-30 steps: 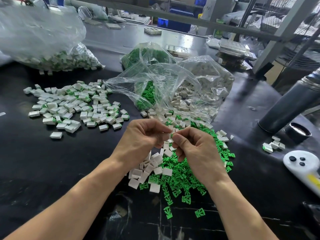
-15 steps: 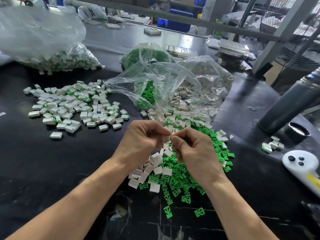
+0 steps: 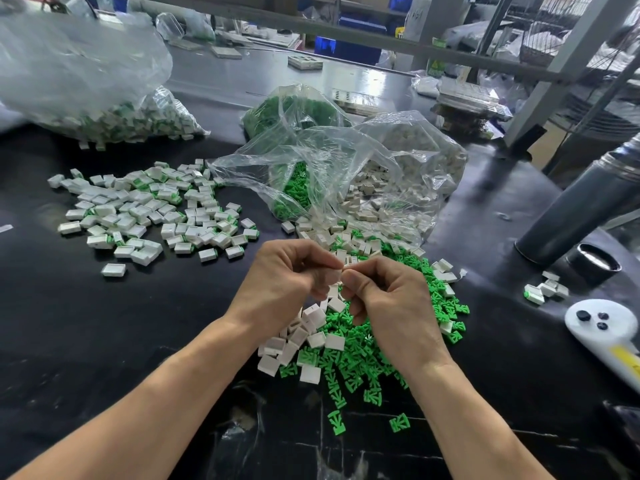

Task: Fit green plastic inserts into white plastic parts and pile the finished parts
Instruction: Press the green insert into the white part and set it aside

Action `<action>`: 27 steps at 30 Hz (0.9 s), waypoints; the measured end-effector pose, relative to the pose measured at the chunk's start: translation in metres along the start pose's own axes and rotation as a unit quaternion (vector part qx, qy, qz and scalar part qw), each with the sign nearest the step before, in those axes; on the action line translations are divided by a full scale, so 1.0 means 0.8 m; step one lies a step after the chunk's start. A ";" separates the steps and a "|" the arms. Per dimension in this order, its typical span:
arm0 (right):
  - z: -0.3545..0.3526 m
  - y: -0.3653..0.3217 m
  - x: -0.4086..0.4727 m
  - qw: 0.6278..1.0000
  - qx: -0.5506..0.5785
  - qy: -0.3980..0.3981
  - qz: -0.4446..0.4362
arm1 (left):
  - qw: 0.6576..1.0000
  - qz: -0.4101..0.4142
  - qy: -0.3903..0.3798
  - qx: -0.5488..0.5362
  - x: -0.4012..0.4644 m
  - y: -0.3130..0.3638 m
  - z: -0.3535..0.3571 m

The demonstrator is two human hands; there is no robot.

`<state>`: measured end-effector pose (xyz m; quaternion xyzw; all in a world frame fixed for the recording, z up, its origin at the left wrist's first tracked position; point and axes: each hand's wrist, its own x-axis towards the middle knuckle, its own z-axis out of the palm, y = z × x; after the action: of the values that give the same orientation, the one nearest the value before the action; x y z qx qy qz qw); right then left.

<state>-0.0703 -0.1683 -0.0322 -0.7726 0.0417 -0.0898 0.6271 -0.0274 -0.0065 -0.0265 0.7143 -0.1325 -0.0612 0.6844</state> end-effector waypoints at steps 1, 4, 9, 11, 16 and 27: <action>0.000 0.000 0.000 1.000 0.006 0.000 0.002 | 1.000 -0.003 0.002 -0.007 0.000 0.000 0.001; 0.000 -0.001 -0.002 0.999 0.033 -0.003 0.005 | 1.000 -0.004 0.005 -0.020 0.000 -0.001 0.002; 0.000 -0.004 0.000 0.997 0.078 -0.017 0.023 | 1.000 0.011 -0.015 -0.010 0.005 -0.001 -0.005; -0.003 -0.005 0.002 0.993 0.115 -0.023 0.021 | 0.999 0.017 -0.019 -0.020 0.006 -0.001 -0.006; -0.001 -0.003 0.004 0.983 0.176 -0.023 0.037 | 0.999 0.023 -0.014 -0.030 0.009 -0.006 -0.005; 0.021 -0.015 0.002 0.995 0.082 0.001 0.064 | 0.999 0.024 -0.044 -0.018 0.004 -0.007 0.013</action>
<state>-0.0659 -0.1499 -0.0234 -0.7142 0.0840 -0.0534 0.6928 -0.0263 -0.0175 -0.0322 0.6949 -0.1787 -0.0781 0.6922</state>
